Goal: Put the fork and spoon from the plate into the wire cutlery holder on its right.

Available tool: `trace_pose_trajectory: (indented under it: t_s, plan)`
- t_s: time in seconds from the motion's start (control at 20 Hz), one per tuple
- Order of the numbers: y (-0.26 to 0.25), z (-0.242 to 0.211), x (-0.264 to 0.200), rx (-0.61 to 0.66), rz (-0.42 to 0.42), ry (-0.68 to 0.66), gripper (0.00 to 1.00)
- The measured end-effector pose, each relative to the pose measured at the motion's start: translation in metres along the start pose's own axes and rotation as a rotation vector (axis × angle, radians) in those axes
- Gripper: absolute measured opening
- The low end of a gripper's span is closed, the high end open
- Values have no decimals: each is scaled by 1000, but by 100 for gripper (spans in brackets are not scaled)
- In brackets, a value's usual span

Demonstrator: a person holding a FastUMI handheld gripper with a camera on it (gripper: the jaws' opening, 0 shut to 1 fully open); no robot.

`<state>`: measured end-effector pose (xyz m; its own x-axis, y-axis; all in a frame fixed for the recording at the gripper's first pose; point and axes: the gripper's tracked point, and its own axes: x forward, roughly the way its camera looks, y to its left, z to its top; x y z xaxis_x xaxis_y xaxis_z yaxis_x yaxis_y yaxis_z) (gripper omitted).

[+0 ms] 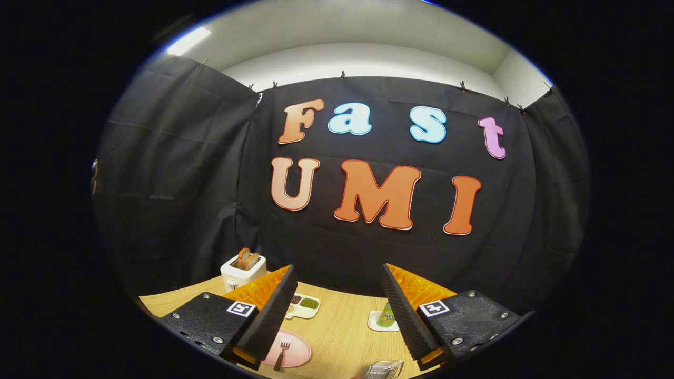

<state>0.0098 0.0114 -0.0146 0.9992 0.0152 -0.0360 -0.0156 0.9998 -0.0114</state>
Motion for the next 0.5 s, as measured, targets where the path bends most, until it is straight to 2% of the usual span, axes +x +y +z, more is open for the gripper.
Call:
trace_pose_trajectory:
  t_s: [0.5]
  plan:
    - [11,-13,7,2,31,37,97]
